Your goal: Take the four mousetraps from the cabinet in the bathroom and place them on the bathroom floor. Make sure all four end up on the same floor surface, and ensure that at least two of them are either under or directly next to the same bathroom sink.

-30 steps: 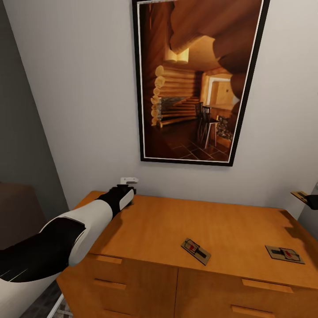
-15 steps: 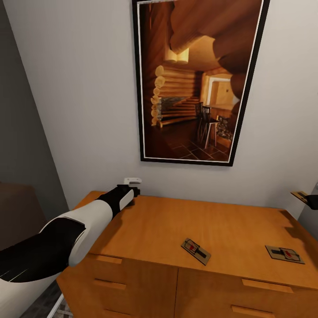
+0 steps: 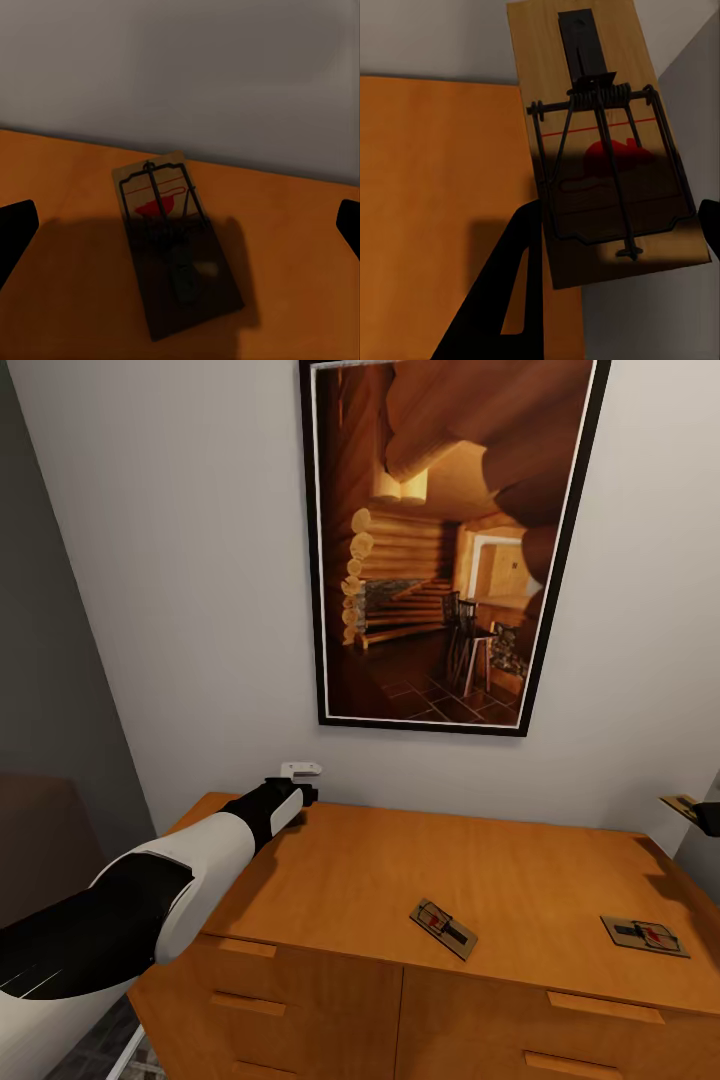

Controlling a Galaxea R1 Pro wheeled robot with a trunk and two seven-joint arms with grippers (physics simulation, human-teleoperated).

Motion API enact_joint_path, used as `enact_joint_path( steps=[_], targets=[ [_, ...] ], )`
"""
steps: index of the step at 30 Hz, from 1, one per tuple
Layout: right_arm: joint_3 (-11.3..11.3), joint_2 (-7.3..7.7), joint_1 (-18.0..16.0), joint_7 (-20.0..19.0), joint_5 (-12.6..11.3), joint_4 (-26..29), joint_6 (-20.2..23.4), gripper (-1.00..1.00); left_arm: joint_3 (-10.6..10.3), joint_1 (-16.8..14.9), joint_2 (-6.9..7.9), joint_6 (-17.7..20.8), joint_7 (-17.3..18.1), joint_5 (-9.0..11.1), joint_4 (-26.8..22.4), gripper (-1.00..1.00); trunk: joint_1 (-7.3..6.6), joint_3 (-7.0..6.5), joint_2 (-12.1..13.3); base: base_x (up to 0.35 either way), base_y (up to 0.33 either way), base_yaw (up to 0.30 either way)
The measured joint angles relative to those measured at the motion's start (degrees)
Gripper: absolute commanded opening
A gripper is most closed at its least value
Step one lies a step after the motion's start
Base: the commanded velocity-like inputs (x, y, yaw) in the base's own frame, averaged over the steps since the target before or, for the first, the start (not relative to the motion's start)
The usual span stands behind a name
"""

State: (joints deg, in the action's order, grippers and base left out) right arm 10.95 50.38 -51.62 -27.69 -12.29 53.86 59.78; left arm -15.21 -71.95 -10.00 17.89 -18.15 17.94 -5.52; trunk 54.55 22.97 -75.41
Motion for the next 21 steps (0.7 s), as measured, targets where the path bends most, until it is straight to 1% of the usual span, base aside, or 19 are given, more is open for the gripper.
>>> enact_joint_path(
  steps=[1,7,21],
  targets=[
    [0.0,0.00,0.0,0.0,0.2,0.0,0.0,-1.00,0.0,0.0,0.00,0.2,0.0,0.0,-0.1,1.00,0.00,0.00,0.0,0.000,0.000,0.000],
    [0.0,-0.07,0.0,0.0,1.5,-0.2,0.0,-1.00,0.0,0.0,0.00,1.1,0.4,0.0,-0.4,1.00,1.31,1.07,-2.4,0.000,0.000,0.000],
    [0.0,-0.15,0.0,-0.2,1.9,-0.2,0.0,-1.00,0.0,0.0,0.00,1.2,0.4,0.1,-1.4,1.00,1.32,1.08,-2.4,0.000,0.000,0.000]
  ],
)
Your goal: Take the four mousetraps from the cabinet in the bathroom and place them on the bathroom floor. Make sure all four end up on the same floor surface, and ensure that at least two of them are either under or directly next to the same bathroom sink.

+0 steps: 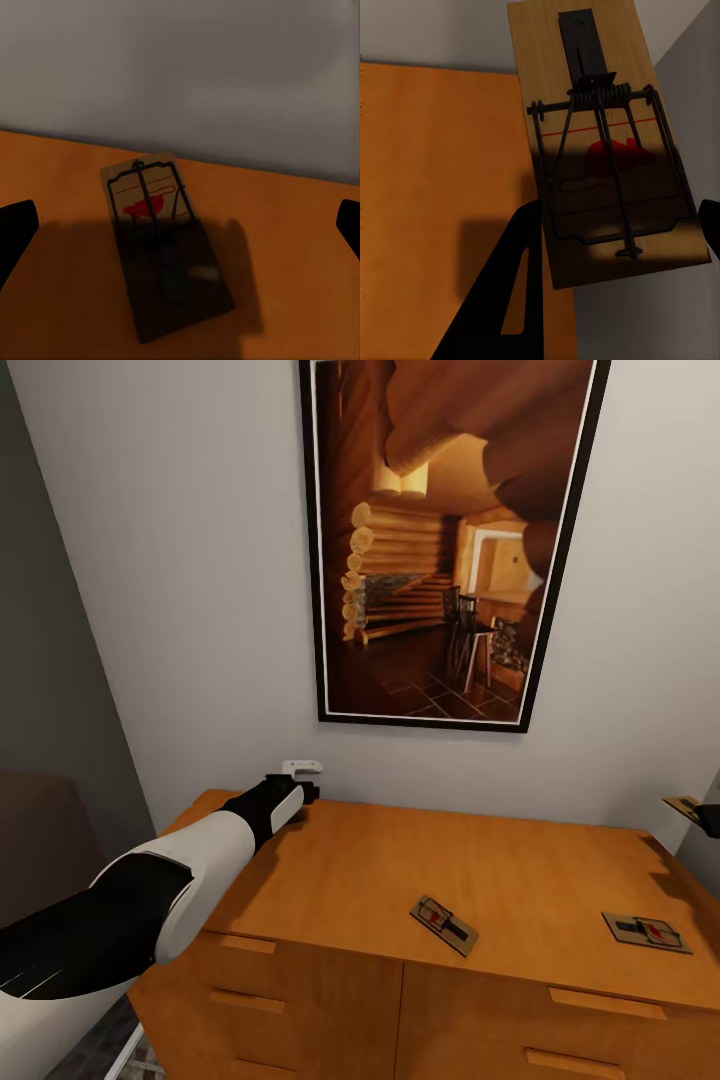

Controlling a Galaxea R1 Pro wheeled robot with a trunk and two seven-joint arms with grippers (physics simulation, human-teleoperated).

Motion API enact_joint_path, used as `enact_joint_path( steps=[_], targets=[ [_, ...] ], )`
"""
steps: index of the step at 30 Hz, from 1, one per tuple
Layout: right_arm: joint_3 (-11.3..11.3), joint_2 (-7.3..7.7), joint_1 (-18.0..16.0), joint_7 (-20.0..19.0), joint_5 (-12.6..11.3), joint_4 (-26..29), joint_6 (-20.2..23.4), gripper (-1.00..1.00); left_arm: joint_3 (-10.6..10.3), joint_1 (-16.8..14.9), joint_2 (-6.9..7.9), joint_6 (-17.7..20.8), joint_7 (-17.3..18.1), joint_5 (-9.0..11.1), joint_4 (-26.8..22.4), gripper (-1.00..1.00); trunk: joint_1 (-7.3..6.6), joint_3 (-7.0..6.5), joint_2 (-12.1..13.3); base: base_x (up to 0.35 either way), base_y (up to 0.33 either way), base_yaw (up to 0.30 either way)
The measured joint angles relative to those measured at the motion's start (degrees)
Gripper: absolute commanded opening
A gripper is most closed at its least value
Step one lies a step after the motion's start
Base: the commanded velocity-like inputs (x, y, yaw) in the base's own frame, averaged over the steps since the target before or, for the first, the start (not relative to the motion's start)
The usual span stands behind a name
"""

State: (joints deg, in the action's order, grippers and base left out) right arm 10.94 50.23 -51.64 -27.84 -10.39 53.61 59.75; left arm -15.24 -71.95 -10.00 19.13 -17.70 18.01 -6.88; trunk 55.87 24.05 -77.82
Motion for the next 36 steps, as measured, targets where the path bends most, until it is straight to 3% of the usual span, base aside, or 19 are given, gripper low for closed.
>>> enact_joint_path(
  steps=[9,18,36],
  targets=[
    [0.0,-0.03,0.0,0.0,0.0,0.0,0.0,-1.00,0.1,0.0,0.00,0.0,0.1,0.1,-0.1,1.00,0.00,0.00,0.0,0.000,0.000,0.000],
    [-0.1,0.01,0.0,0.0,0.1,0.0,0.0,-1.00,0.1,0.0,0.00,0.0,0.1,1.8,-0.1,1.00,0.00,0.00,0.0,0.000,0.000,0.000],
    [-0.1,-0.04,0.0,0.0,0.0,0.0,0.0,-1.00,0.0,0.0,0.00,0.0,0.1,2.0,-0.1,1.00,0.00,0.00,0.0,0.000,0.000,0.000]
  ],
)
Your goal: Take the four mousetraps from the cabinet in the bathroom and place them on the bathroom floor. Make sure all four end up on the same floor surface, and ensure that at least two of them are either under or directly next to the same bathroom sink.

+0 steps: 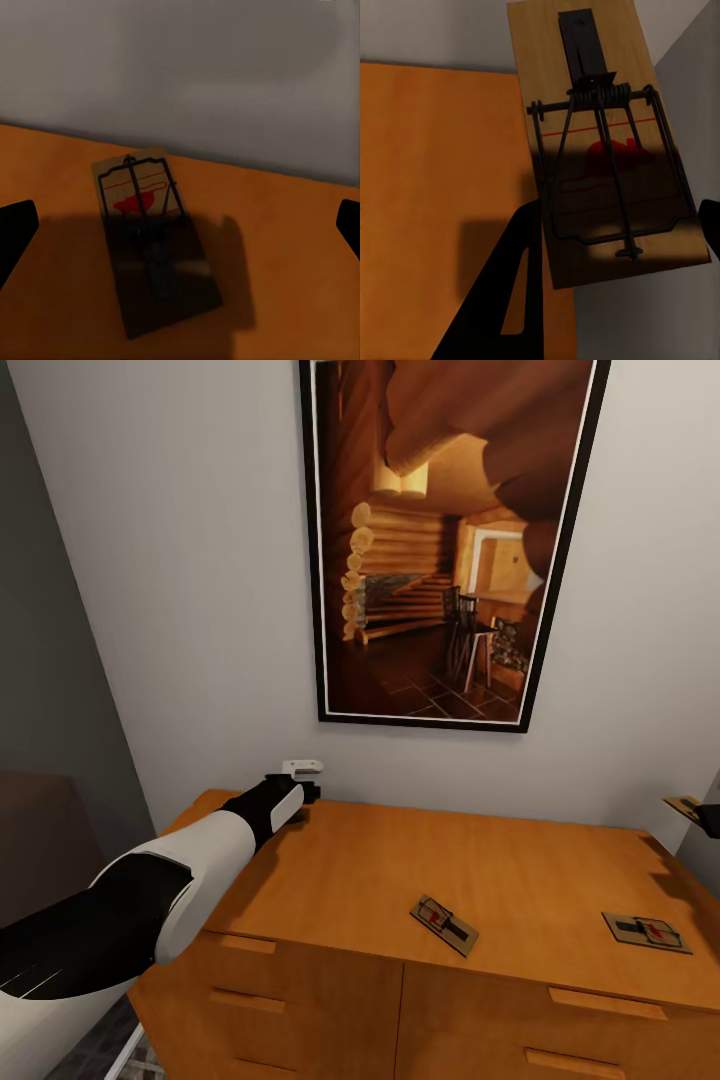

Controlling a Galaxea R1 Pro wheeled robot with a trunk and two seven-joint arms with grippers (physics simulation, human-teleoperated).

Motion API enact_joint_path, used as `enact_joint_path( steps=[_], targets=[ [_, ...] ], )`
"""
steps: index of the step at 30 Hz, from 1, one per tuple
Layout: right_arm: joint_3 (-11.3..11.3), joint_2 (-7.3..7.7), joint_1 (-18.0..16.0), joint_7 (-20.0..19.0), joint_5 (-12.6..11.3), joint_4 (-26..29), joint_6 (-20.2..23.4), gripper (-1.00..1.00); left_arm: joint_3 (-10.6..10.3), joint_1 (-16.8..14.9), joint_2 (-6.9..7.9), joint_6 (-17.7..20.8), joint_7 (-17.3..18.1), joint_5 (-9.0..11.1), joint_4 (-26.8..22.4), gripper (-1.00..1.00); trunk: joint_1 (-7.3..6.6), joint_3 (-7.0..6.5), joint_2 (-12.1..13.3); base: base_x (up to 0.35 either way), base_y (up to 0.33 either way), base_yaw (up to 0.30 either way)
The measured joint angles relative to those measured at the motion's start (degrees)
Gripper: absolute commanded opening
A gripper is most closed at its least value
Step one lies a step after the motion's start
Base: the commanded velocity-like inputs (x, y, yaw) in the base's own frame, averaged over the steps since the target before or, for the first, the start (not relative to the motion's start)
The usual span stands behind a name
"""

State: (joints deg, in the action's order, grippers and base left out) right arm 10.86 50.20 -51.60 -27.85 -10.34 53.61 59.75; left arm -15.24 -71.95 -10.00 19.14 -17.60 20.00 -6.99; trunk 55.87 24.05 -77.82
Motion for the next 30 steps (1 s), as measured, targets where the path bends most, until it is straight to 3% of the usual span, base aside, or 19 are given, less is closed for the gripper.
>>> enact_joint_path(
  steps=[9,16,27,30],
  targets=[
    [0.0,0.00,0.0,0.0,0.0,0.0,0.0,-1.00,0.0,0.0,0.00,0.0,0.1,0.0,-0.1,1.00,0.00,0.00,0.0,0.000,0.000,0.000],
    [0.0,0.00,0.0,0.0,0.0,0.0,0.0,-1.00,0.0,0.0,0.00,0.0,0.3,0.0,-0.1,1.00,1.53,1.25,-2.8,0.000,0.000,0.000],
    [0.0,0.00,0.0,0.0,0.1,0.0,0.0,-1.00,0.0,0.0,0.00,0.0,0.3,0.0,-0.1,1.00,1.54,1.26,-2.8,0.000,0.000,0.000],
    [0.0,0.00,0.0,0.1,0.0,0.0,0.0,-1.00,0.0,0.0,0.00,0.0,0.3,0.0,-0.1,1.00,2.19,1.79,-4.0,0.000,0.000,0.000]
  ],
)
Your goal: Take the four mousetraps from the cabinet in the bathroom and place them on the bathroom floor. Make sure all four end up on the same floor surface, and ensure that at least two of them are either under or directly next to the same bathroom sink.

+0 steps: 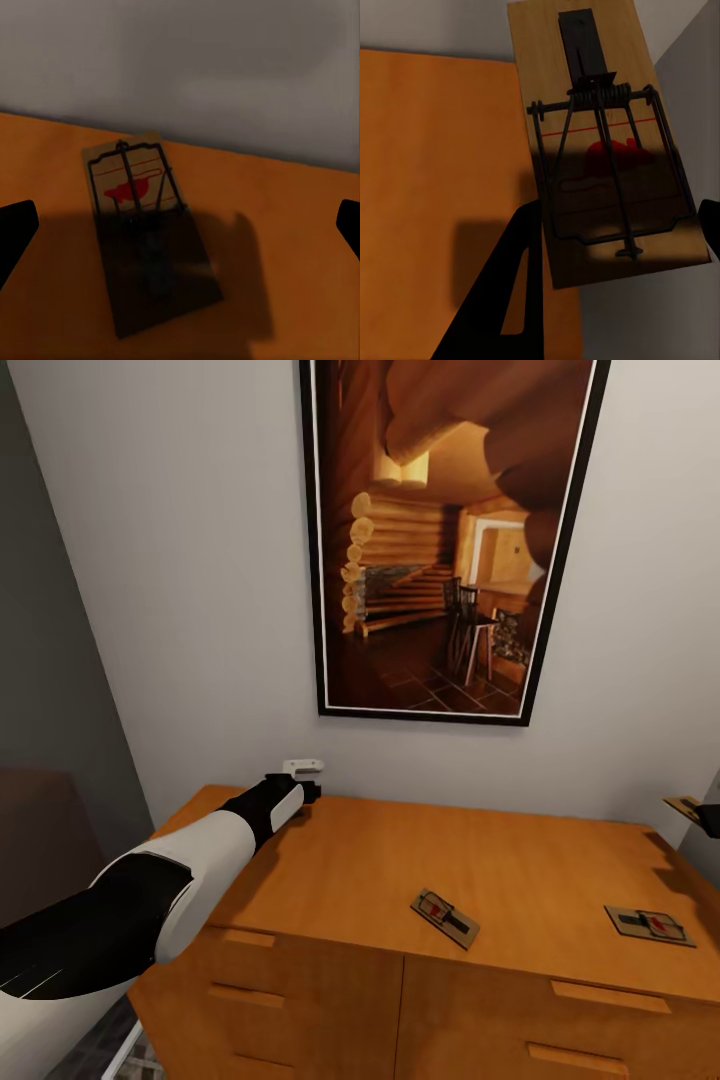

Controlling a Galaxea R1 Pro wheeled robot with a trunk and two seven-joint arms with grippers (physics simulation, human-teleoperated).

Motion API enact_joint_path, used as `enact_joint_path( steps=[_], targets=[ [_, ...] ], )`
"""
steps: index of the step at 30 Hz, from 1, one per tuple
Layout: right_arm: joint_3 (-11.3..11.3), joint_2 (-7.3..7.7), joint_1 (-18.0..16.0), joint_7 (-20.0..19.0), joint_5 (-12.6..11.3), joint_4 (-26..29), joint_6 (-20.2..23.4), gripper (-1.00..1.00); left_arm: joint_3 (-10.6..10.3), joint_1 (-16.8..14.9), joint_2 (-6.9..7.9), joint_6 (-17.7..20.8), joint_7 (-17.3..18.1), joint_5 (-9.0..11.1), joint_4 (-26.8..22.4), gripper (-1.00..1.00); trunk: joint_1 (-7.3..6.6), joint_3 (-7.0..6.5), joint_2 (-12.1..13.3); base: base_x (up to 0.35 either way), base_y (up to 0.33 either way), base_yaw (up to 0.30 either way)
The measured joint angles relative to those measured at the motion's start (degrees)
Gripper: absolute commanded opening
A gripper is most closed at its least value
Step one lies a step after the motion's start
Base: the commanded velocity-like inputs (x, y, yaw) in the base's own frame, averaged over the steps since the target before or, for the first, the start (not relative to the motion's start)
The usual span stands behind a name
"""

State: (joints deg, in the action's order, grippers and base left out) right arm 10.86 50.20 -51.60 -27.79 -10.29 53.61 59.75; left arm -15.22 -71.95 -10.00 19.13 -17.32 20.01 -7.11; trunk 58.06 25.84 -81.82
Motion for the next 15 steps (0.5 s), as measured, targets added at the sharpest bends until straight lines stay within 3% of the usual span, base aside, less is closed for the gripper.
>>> enact_joint_path(
  steps=[7,15],
  targets=[
    [0.0,-0.05,0.0,0.0,0.0,0.0,0.0,-1.00,0.0,0.0,0.00,0.0,-0.1,0.1,0.0,1.00,1.54,1.26,-2.8,0.000,0.000,0.000],
    [0.0,-0.01,0.0,0.0,-0.1,0.0,0.0,-1.00,0.1,0.0,0.00,0.0,-0.1,0.1,0.0,1.00,1.54,1.26,-2.8,0.000,0.000,0.000]
  ],
)
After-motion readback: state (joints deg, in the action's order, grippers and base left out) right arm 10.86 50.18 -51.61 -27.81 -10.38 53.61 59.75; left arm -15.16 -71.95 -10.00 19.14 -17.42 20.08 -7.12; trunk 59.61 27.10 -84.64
